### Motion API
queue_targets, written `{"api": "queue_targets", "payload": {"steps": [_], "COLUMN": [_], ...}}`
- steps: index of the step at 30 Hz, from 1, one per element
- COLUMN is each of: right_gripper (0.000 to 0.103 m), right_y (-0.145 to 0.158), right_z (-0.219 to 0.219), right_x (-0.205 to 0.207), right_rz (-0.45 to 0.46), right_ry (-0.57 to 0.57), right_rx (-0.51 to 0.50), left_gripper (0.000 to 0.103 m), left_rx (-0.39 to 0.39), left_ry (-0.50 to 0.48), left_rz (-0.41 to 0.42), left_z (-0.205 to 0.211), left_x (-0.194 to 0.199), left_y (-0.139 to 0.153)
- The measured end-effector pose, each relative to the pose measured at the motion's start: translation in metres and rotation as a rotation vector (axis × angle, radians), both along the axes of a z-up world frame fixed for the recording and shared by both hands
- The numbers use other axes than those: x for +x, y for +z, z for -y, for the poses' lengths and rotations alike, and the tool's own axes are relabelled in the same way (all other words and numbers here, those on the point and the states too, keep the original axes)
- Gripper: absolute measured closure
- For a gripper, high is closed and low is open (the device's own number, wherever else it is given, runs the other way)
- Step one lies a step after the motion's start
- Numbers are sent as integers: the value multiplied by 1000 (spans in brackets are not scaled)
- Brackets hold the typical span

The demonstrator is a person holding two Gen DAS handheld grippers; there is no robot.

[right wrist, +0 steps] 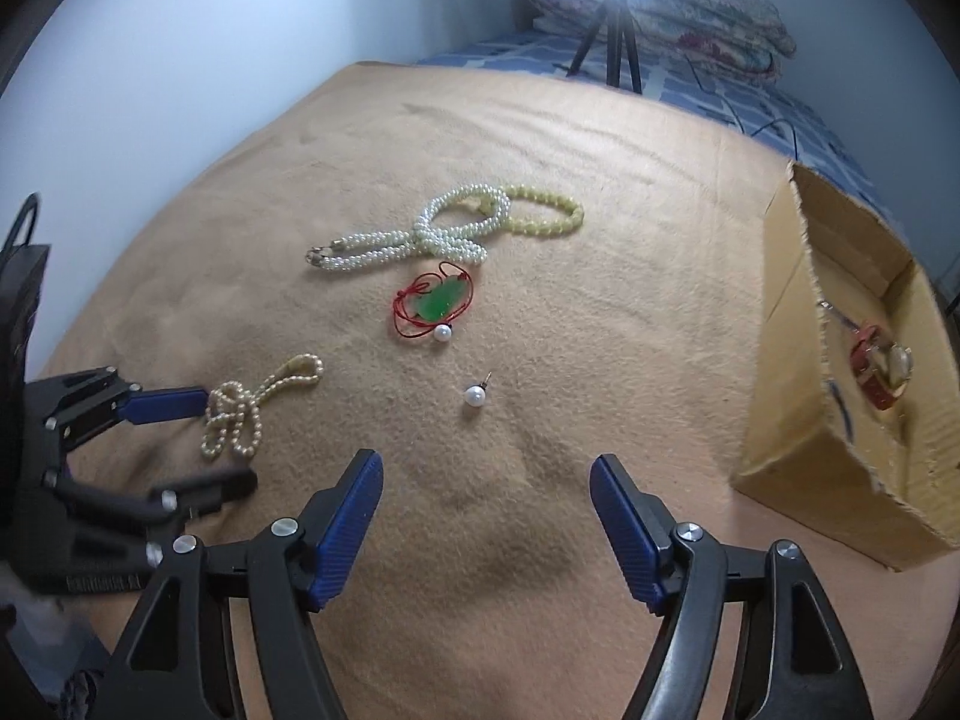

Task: Organize jewelry
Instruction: 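Grasp the pearl strand with the left tool while the right tool grasps the pearl earring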

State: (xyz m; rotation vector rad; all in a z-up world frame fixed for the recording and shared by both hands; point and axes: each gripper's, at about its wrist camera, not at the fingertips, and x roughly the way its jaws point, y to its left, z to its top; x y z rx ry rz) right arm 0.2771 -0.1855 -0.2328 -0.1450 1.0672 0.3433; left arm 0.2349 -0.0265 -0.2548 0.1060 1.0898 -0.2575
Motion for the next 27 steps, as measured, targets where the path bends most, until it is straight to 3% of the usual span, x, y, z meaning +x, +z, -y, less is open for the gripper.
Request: {"api": "queue_targets", "payload": {"steps": [2,11,14,17,19,22,27], "right_gripper": [30,53,64,68,70,76,94], "right_y": [-5,-19,-18,-18,-19,-20,-20], "right_z": [-1,2,1,-3,-6,-11,-19], "right_x": [6,30,34,36,35,32,32], "right_rz": [-15,-50,-52,-53,-52,-48,-38], "right_ry": [-12,-55,-51,-40,-30,-14,17], "right_rx": [13,66,70,68,61,44,6], "left_gripper": [34,36,47,66,85,90,91], "left_rx": [13,27,33,42,49,44,-52], "left_ry": [6,20,18,3,-7,-7,27], "left_rz": [13,65,90,109,120,124,94], "left_z": [2,4,5,9,12,13,-1], "left_x": [2,7,4,1,-1,0,3], "left_y": [-1,-5,-4,-3,-3,-2,-1]}}
